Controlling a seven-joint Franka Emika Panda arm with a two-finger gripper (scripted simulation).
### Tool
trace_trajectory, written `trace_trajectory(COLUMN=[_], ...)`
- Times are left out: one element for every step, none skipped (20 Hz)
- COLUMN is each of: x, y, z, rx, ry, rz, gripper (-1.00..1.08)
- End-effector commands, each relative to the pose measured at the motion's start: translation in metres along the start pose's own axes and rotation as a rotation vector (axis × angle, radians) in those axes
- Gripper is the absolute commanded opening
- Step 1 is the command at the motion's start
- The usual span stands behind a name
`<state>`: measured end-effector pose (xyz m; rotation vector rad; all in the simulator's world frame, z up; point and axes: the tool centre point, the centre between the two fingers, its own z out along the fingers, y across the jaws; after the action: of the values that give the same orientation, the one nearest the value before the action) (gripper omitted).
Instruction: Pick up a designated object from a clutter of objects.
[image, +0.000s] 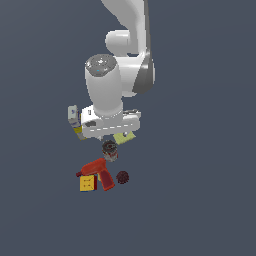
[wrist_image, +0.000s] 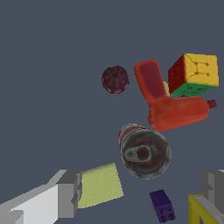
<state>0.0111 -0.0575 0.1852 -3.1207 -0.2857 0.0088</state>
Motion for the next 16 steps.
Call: trace_trajectory(x=[-0.002, -0.003, -0.005, -0.006, -0.007, -0.008, -0.008, -0.009, -0.010, -0.010, -0.011, -0.011, -0.011, -0.011, -0.011, -0.011], y=[0.009, 0.011, 0.014, 0.016, 0.018, 0.020, 0.022, 0.023, 0.024, 0.025, 0.025, 0.026, 0.026, 0.025, 0.025, 0.025], z=[0.019, 0.025, 0.031, 0.036, 0.040, 0.044, 0.048, 0.051, 0.053, 0.055, 0.056, 0.057, 0.058, 0.056, 0.057, 0.058], rx=[-0.003, -0.003, -0.004, -0.005, -0.006, -0.006, -0.007, -0.007, -0.008, -0.008, -0.008, -0.008, -0.008, -0.008, -0.008, -0.008], ry=[0.003, 0.003, 0.003, 0.004, 0.004, 0.004, 0.004, 0.004, 0.005, 0.005, 0.005, 0.005, 0.005, 0.003, 0.003, 0.003], rz=[-0.019, -0.024, -0.030, -0.035, -0.039, -0.043, -0.046, -0.049, -0.051, -0.053, -0.054, -0.055, -0.055, -0.053, -0.053, -0.053], gripper=[1.00, 1.00, 1.00, 1.00, 1.00, 1.00, 1.00, 1.00, 1.00, 1.00, 1.00, 1.00, 1.00, 1.00, 1.00, 1.00])
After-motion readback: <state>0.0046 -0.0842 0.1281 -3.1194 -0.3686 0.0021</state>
